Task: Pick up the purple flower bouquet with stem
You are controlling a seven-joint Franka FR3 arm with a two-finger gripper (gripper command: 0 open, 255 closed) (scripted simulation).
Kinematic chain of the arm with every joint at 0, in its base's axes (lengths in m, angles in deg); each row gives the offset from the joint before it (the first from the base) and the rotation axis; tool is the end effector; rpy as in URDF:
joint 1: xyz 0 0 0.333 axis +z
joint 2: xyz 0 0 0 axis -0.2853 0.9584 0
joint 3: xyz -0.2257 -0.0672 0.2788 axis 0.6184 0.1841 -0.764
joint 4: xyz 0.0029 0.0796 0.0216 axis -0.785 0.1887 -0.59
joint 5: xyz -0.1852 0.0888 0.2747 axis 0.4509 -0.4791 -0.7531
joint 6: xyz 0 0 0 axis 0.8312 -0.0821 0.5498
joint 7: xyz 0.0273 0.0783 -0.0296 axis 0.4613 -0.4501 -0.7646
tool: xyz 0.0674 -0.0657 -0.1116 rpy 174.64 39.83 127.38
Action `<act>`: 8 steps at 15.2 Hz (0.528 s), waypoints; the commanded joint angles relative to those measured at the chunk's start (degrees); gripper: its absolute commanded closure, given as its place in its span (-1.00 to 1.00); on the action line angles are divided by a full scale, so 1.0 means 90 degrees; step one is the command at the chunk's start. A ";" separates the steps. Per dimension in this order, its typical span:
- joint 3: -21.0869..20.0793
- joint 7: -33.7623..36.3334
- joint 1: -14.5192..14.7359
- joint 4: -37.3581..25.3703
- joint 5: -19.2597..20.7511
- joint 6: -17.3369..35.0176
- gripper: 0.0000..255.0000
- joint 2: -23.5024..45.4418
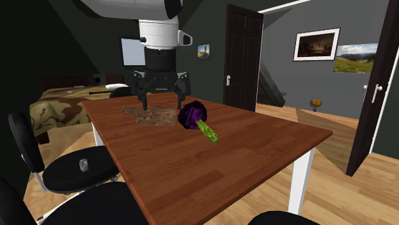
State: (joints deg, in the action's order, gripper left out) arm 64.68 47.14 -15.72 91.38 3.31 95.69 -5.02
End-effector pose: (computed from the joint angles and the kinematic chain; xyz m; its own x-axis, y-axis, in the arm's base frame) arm 0.2404 0.0218 0.6275 0.9730 0.1143 0.2006 0.1226 -0.9920 -0.0297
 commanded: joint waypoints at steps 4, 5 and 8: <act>0.0195 -0.0342 -0.0018 -0.0227 0.0112 0.0355 -1.00 0.0659; 0.0256 -0.0454 -0.0023 -0.0321 0.0141 0.0463 -1.00 0.0885; 0.0435 -0.0782 -0.0026 -0.0654 0.0210 0.0754 -1.00 0.1582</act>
State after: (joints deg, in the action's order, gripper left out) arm 68.00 41.22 -15.94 86.54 4.97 101.23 6.72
